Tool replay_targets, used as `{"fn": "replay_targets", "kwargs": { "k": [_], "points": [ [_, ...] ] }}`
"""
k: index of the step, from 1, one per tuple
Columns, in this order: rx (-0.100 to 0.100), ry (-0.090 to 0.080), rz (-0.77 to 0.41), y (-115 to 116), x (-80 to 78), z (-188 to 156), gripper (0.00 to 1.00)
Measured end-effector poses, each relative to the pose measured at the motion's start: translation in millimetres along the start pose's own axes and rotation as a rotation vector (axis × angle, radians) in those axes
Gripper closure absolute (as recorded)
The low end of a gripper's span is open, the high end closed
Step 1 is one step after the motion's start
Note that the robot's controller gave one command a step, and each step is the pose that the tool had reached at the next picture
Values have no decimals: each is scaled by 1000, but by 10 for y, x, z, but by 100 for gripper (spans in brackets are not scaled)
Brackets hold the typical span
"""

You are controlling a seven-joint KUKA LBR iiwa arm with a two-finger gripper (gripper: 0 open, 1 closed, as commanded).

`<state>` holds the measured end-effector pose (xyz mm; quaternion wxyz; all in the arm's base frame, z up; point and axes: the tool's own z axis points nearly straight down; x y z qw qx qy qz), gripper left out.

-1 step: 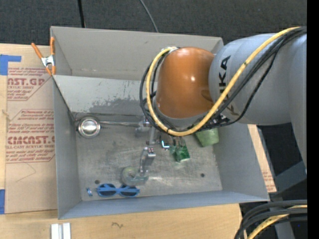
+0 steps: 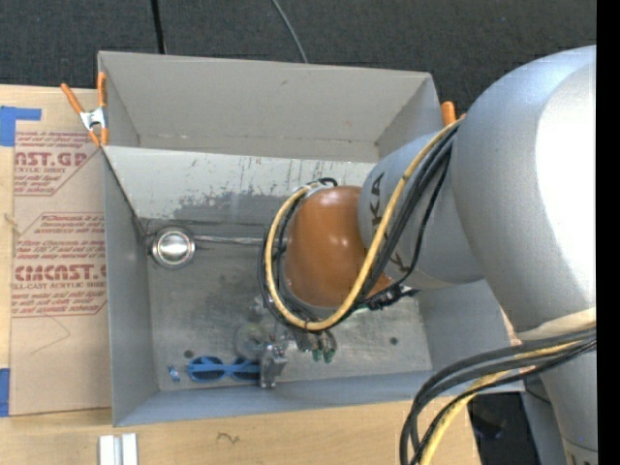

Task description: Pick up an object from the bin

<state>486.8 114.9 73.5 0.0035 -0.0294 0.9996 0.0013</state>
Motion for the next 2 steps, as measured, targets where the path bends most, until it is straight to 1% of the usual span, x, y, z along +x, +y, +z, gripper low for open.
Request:
{"fn": "replay_targets", "kwargs": {
  "k": [1, 2],
  "points": [
    [0, 7, -1, 5, 7, -26, 100],
    [2, -3, -184, -249, -18, -2388, 100]
  ]
}}
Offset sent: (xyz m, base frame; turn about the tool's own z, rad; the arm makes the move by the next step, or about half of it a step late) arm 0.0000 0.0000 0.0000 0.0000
